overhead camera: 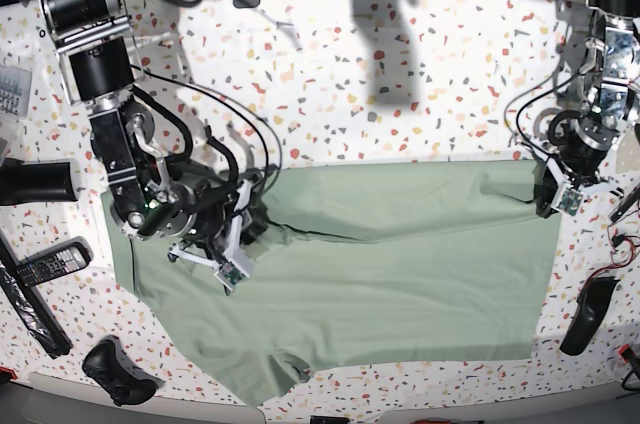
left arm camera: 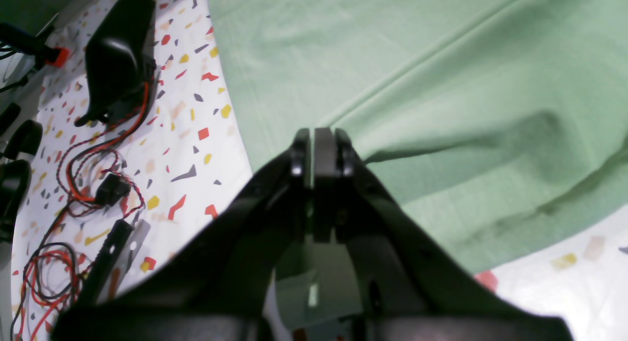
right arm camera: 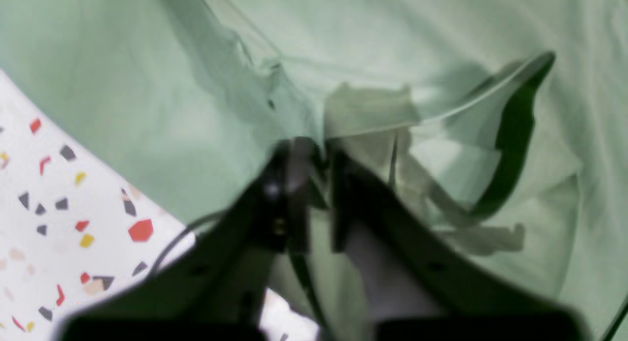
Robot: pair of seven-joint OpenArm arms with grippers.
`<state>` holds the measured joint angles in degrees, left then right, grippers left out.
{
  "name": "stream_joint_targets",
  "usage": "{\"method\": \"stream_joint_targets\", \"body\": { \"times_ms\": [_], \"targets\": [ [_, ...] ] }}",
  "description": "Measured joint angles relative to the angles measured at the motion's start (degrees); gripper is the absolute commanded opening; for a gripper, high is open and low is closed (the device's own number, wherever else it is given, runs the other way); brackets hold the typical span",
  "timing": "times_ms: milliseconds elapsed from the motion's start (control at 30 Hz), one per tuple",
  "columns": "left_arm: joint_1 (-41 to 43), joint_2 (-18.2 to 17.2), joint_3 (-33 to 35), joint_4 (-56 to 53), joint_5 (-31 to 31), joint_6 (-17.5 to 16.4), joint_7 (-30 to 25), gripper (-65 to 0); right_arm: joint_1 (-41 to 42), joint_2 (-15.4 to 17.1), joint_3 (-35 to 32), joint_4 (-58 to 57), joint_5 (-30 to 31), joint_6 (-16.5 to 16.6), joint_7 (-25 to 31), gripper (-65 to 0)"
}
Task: Fold the T-shirt properly
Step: 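Fold the sleeve with the right gripper across the shirt body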
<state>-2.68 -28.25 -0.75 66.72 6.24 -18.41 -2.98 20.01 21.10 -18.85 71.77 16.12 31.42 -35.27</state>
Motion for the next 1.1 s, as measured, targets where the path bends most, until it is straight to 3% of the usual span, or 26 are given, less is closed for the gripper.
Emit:
{"method": "stream_joint_targets", "body": {
  "times_ms": [167, 433, 667, 800, 900, 1000, 1100],
  "targets": [
    [0.00, -0.02, 0.00, 0.00, 0.00, 0.00, 0.00, -65.0, 0.17, 0.00, 0.00, 0.00, -0.11, 0.00, 2.99, -65.0],
    [0.00, -0.02, 0.00, 0.00, -0.02, 0.00, 0.00, -65.0, 1.29, -0.02, 0.00, 0.00, -12.04, 0.00, 17.70, -65.0],
    [0.00, -0.02, 0.00, 0.00, -0.02, 0.00, 0.00, -65.0, 2.05, -3.87, 0.13, -0.07, -18.08, 0.02, 20.83, -65.0],
    [0.00, -0.02, 0.00, 0.00, -0.02, 0.00, 0.00, -65.0, 2.21, -6.84, 0.11, -0.11, -21.49, -4.11, 20.92, -65.0],
    [0.00, -0.02, 0.00, 0.00, -0.02, 0.02, 0.00, -65.0, 2.21, -7.32, 0.11, -0.11, -23.65, -6.49, 20.92, -65.0],
    [0.00, -0.02, 0.00, 0.00, -0.02, 0.00, -0.02, -65.0, 2.21, -7.19, 0.13, -0.11, -23.65, -7.23, 20.87, -50.4],
    [0.00, -0.02, 0.00, 0.00, 0.00, 0.00, 0.00, -65.0, 2.21, -7.15, 0.17, -0.11, -23.65, -7.37, 20.90, -43.7]
  ]
}}
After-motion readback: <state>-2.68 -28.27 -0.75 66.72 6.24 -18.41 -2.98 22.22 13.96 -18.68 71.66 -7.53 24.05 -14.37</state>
